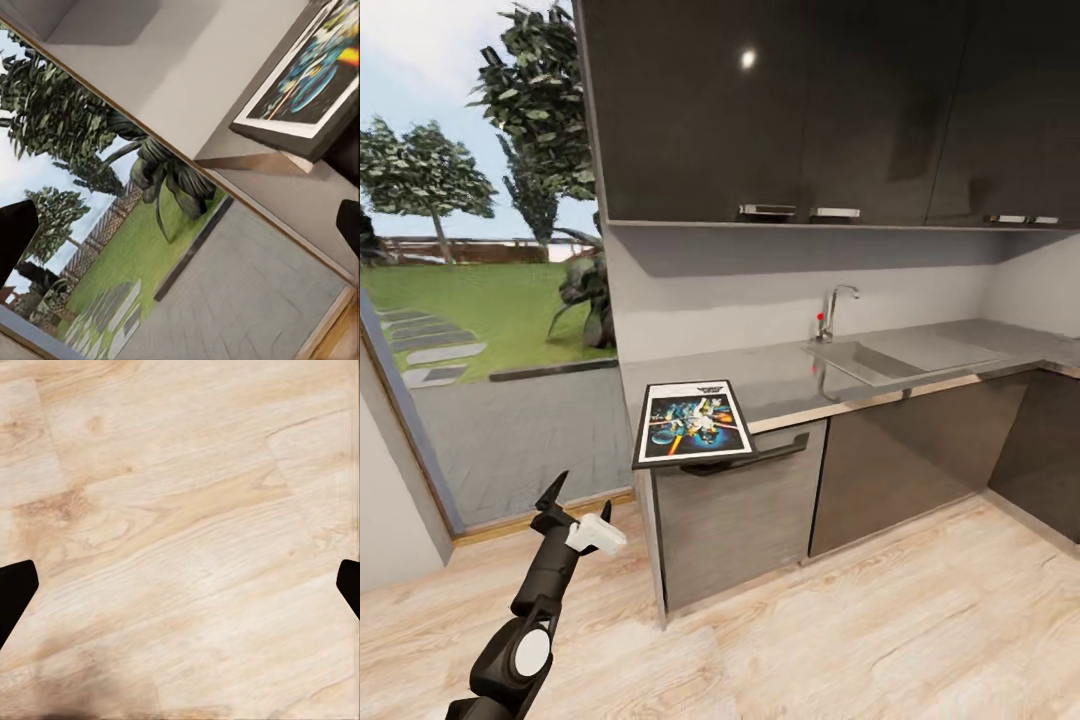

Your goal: Pick up the poster from the kitchen countertop and hang it on one of the wall nails in the kitchen.

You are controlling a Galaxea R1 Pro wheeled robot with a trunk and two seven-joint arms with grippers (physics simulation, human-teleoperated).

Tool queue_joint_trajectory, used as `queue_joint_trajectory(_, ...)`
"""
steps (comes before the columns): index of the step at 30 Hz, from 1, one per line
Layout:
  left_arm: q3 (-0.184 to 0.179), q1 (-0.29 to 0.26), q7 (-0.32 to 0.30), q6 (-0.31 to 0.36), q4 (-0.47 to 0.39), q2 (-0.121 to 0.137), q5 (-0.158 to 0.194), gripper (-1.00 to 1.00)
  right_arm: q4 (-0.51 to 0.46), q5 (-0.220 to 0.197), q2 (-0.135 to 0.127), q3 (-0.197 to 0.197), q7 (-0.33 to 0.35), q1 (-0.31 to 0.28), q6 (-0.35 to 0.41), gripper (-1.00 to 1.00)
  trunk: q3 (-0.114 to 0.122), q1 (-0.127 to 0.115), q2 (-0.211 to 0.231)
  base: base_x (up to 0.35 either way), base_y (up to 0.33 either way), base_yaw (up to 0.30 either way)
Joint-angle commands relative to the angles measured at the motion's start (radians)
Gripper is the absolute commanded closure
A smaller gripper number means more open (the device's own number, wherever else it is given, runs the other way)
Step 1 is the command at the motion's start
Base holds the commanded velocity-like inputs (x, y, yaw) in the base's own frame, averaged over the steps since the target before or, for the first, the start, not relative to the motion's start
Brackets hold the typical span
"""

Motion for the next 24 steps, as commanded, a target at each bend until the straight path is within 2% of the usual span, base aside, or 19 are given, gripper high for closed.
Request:
queue_joint_trajectory(1,-0.003,-0.001,0.006,0.008,0.001,0.001,-0.01,-1.0,0.001,0.001,0.0,0.001,0.0,-0.001,-0.003,-1.0,0.0,-0.001,-0.001,-0.278,0.0,-0.237)
queue_joint_trajectory(12,-0.002,-0.001,0.007,0.005,0.012,0.003,-0.008,-1.0,0.001,0.001,0.0,0.001,0.0,-0.001,-0.003,-1.0,0.008,-0.001,-0.001,-0.322,0.0,-0.268)
queue_joint_trajectory(20,-0.001,-0.001,0.009,0.002,0.055,0.003,-0.01,-1.0,0.001,0.001,0.0,0.001,0.0,-0.001,-0.003,-1.0,0.014,-0.001,-0.001,-0.168,0.0,-0.264)
queue_joint_trajectory(24,-0.001,-0.001,0.01,0.001,0.073,0.003,-0.01,-1.0,0.001,0.001,0.0,0.001,0.0,-0.001,-0.003,-1.0,0.015,-0.001,-0.001,-0.299,0.0,-0.11)
